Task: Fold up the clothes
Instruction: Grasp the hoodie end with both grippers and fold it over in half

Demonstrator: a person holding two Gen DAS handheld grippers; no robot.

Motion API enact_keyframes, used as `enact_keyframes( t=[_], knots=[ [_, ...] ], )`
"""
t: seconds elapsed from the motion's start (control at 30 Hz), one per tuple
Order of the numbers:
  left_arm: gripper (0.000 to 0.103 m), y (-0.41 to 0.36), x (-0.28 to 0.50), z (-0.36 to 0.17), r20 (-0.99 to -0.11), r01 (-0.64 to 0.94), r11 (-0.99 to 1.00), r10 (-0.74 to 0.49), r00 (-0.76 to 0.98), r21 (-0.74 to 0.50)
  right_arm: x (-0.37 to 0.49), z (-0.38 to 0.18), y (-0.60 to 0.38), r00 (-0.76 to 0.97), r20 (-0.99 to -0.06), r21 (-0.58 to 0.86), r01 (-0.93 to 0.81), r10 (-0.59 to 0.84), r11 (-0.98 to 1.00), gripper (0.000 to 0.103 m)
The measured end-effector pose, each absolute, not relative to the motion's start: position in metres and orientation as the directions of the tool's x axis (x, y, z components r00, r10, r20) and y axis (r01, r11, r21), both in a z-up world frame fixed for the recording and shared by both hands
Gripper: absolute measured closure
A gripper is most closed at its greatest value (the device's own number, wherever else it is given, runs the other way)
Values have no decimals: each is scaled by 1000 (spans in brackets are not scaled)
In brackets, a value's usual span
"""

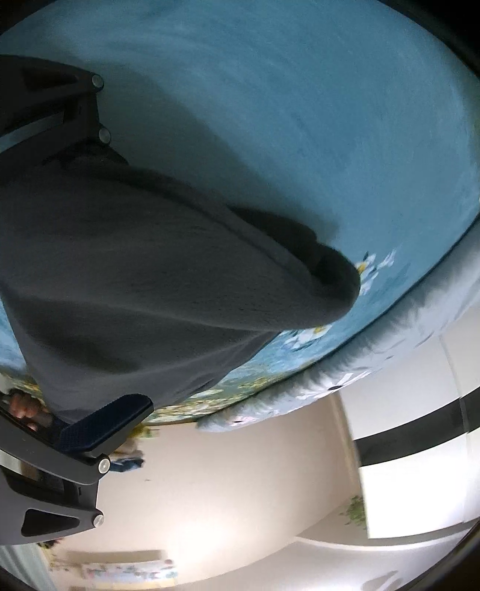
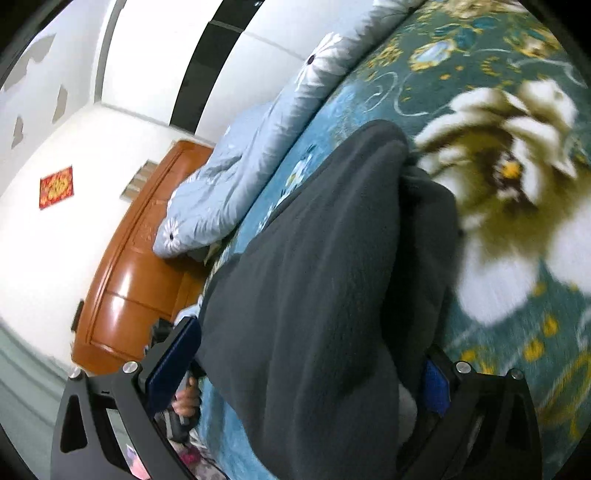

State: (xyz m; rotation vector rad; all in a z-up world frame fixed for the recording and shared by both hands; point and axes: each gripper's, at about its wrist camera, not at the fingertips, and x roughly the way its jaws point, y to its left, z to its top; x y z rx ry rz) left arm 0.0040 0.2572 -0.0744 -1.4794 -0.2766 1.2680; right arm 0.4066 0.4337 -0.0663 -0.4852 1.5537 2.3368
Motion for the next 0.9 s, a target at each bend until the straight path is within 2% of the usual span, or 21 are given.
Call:
enact_keyframes(
  t=[0.17, 0.2, 0.23, 0.3, 0.33, 0.4, 0.53, 0.67, 0.9],
  knots=[
    [1, 279, 6, -73, -588, -521, -351, 697, 409, -778, 396, -68, 445, -890, -454, 811, -432, 40, -394, 0],
    [3, 280, 7, -71, -595, -533, -349, 694, 405, -771, 396, -68, 445, -885, -464, 806, -440, 39, -397, 2],
    [12, 281, 9, -69, -606, -549, -352, 690, 396, -758, 396, -67, 446, -877, -479, 797, -454, 41, -399, 4],
    [21, 281, 13, -66, -630, -576, -363, 681, 373, -733, 399, -68, 446, -854, -517, 776, -496, 57, -390, 21],
    [25, 280, 13, -65, -630, -577, -363, 684, 368, -731, 403, -70, 446, -844, -532, 770, -514, 65, -378, 26],
    [33, 279, 14, -62, -629, -579, -364, 690, 358, -729, 411, -74, 448, -829, -554, 765, -542, 76, -347, 45],
    [56, 282, 26, -44, -640, -626, -354, 701, 315, -695, 410, -69, 447, -805, -588, 743, -578, 83, -338, 53],
    [62, 283, 34, -25, -626, -640, -341, 725, 288, -689, 409, -47, 441, -793, -601, 723, -592, 98, -358, 61],
    [67, 237, 46, 6, -571, -657, -262, 759, 312, -707, 410, -2, 416, -794, -600, 686, -570, 92, -452, 62]
  ],
)
